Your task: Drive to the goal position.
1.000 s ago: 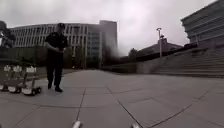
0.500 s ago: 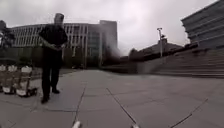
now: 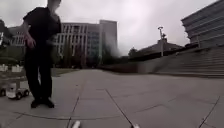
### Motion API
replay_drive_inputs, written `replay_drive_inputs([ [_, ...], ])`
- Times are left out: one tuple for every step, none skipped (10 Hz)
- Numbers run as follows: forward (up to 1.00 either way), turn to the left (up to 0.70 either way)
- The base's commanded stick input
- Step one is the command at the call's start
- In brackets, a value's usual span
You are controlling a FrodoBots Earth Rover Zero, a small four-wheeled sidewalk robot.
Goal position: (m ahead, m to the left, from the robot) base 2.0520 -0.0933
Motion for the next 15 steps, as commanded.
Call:
replay_drive_inputs([
  [0.04,-0.01],
  [0.01,0.00],
  [0.00,0.00],
  [0.00,0.00],
  [0.00,0.00],
  [0.00,0.00],
  [0.00,0.00],
  [0.00,0.00],
  [0.00,0.00],
  [0.00,0.00],
  [0.00,0.00],
  [-0.05,-0.01],
  [-0.48,-0.01],
  [-0.31,-0.01],
  [0.00,0.00],
])
